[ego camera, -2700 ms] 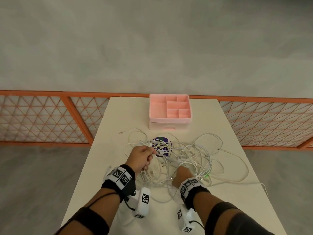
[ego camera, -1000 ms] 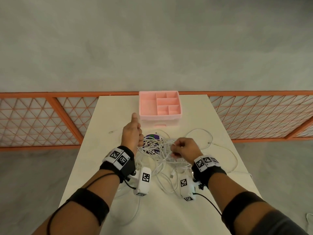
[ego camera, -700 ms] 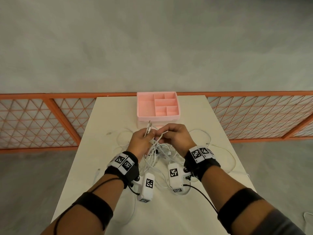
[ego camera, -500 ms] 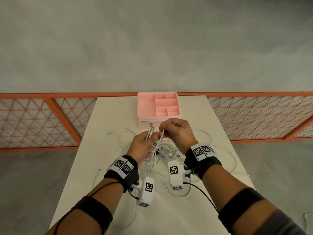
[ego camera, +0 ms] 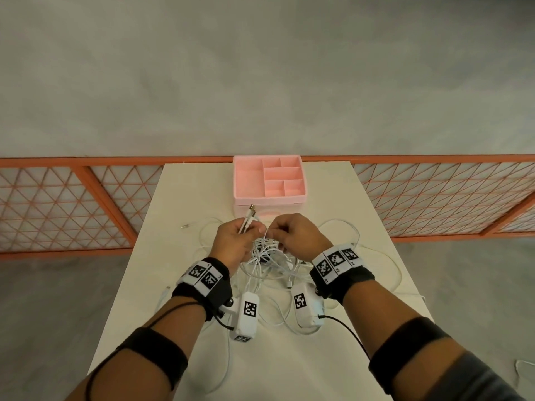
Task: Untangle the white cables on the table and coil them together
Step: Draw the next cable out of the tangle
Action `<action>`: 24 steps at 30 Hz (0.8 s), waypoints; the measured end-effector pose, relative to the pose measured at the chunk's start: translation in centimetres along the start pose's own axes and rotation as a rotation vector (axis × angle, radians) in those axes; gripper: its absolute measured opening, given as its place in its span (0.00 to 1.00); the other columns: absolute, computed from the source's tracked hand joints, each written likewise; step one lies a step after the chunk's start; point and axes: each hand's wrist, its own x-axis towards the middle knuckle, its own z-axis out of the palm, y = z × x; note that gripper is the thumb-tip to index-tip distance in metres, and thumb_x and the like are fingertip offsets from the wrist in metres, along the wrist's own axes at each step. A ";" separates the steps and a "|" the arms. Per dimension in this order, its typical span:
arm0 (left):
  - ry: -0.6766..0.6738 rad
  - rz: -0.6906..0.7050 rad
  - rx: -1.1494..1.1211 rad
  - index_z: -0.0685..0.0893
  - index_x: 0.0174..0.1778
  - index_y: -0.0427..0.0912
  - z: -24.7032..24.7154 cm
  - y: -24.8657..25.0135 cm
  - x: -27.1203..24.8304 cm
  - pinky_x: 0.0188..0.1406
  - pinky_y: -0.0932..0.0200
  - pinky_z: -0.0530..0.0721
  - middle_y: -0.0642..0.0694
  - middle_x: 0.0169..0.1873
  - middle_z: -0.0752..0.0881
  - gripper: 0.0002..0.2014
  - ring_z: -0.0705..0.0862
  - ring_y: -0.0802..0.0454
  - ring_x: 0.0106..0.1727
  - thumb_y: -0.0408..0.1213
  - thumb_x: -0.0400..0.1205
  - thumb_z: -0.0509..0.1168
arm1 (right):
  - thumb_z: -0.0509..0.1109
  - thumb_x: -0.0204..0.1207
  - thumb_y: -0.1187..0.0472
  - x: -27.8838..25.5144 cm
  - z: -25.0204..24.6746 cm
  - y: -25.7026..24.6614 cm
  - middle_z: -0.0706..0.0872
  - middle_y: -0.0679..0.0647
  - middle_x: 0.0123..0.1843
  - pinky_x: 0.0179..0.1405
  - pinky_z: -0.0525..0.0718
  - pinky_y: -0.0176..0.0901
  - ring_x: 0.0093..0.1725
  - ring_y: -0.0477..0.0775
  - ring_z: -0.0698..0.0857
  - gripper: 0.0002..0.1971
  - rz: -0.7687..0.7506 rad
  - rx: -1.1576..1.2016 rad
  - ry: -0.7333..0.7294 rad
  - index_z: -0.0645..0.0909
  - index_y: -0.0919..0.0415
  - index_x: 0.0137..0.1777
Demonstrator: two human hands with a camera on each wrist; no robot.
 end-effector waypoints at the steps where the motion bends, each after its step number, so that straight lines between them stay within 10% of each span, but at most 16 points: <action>1: -0.032 -0.014 -0.024 0.87 0.46 0.36 -0.1 -0.3 -0.2 0.18 0.67 0.60 0.47 0.24 0.72 0.02 0.61 0.57 0.20 0.30 0.80 0.72 | 0.71 0.81 0.60 0.0 0.0 -0.4 0.84 0.49 0.28 0.38 0.85 0.47 0.28 0.47 0.82 0.06 -0.019 0.017 0.038 0.86 0.60 0.44; 8: 0.052 -0.137 -0.036 0.87 0.45 0.37 -1.1 -3.4 -1.7 0.18 0.65 0.60 0.42 0.29 0.80 0.03 0.61 0.56 0.20 0.32 0.80 0.73 | 0.69 0.80 0.68 1.1 -2.9 -4.1 0.84 0.54 0.31 0.39 0.86 0.51 0.31 0.52 0.83 0.05 -0.226 0.364 0.450 0.83 0.65 0.43; 12: 0.154 -0.081 -0.024 0.88 0.46 0.35 -1.3 -1.6 -0.6 0.16 0.66 0.64 0.44 0.33 0.89 0.02 0.64 0.57 0.18 0.29 0.81 0.72 | 0.68 0.78 0.67 1.3 -2.9 -3.2 0.84 0.57 0.29 0.37 0.86 0.51 0.30 0.56 0.83 0.06 -0.104 0.431 0.575 0.82 0.67 0.40; 20: 0.164 -0.002 0.033 0.88 0.41 0.36 -1.3 0.5 0.2 0.17 0.66 0.63 0.38 0.34 0.82 0.04 0.64 0.56 0.19 0.33 0.80 0.74 | 0.66 0.78 0.68 -0.2 -2.4 3.1 0.86 0.65 0.56 0.42 0.81 0.46 0.53 0.64 0.86 0.07 0.458 -0.497 0.100 0.78 0.68 0.54; 24: 0.105 0.036 0.183 0.90 0.42 0.31 -0.1 0.5 0.2 0.15 0.69 0.65 0.40 0.31 0.84 0.06 0.68 0.60 0.15 0.32 0.79 0.75 | 0.67 0.74 0.71 -0.2 -1.0 1.9 0.72 0.60 0.76 0.69 0.79 0.61 0.72 0.64 0.74 0.35 0.101 -0.659 0.149 0.63 0.61 0.81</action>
